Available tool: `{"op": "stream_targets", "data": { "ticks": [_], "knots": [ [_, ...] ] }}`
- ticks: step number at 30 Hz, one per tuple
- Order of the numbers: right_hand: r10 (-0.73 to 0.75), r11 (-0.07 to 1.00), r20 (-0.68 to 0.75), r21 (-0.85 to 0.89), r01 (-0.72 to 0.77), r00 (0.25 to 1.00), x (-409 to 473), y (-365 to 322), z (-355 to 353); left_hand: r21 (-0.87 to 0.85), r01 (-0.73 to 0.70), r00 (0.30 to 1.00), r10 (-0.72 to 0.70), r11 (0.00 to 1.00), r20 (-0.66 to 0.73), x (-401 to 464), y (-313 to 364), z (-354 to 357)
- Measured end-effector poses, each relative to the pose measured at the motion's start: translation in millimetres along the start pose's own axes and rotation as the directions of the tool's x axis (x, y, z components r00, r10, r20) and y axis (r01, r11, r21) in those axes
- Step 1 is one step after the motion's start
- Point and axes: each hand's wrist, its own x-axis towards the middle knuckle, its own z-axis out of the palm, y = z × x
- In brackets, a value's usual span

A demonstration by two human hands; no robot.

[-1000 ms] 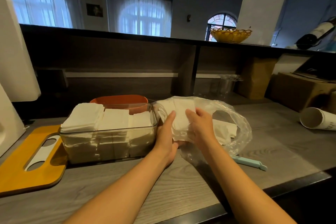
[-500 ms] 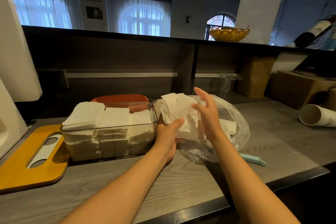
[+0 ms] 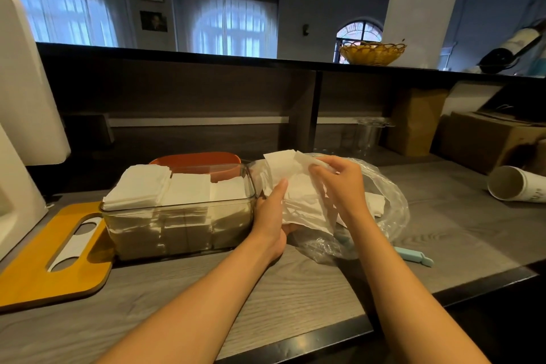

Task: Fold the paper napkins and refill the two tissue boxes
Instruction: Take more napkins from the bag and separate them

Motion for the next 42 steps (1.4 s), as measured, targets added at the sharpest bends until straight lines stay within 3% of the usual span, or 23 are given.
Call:
{"op": "stream_targets", "data": {
  "ticks": [7,11,14,18,21,28,31,36,40,42],
  "knots": [
    [0.053,0.993,-0.047,0.108,-0.047,0.998,1.9,2.0,-3.5,-0.005,0.017,0.999,-0.017,1.000,-0.029,0.9,2.0,2.3],
    [0.016,0.962,-0.111,0.271,0.014,0.994,5.9,-8.0,-12.8,-0.032,0.044,0.999,-0.045,0.999,-0.019,-1.0,3.0,1.8],
    [-0.022,0.907,0.063,0.422,-0.007,0.998,9.5,-17.1,-21.1,-0.062,0.048,0.999,-0.047,0.997,0.016,-4.8,5.9,1.9],
    [-0.069,0.985,0.328,0.174,0.012,0.942,26.5,-35.6,-13.0,-0.049,0.045,0.998,-0.043,0.998,0.043,-3.0,4.4,1.0],
    [-0.023,0.998,0.435,-0.040,0.044,0.900,34.5,-37.2,4.0,-0.032,0.028,0.999,-0.028,0.999,0.018,-3.0,4.0,1.5],
    [0.105,0.994,0.534,-0.036,-0.102,0.839,30.1,-13.8,16.3,0.072,0.007,1.000,-0.008,0.997,0.019,1.1,-0.6,2.0],
    [0.120,0.993,0.503,-0.067,-0.100,0.856,26.5,-18.5,17.3,0.093,-0.014,0.999,0.012,0.996,0.029,2.3,-2.4,2.1],
    [-0.011,1.000,0.340,-0.001,0.012,0.940,23.1,-16.0,16.7,0.031,0.003,1.000,-0.004,1.000,0.016,2.6,-0.5,0.7],
    [-0.030,0.975,0.188,0.222,-0.013,0.982,24.0,-18.8,8.1,-0.069,0.048,0.998,-0.045,0.996,0.042,-3.3,6.0,1.5],
    [0.008,0.904,0.097,0.426,-0.049,0.995,26.0,-22.9,-1.8,-0.107,0.063,0.997,-0.058,0.992,0.045,-2.6,6.3,0.8]
  ]
}}
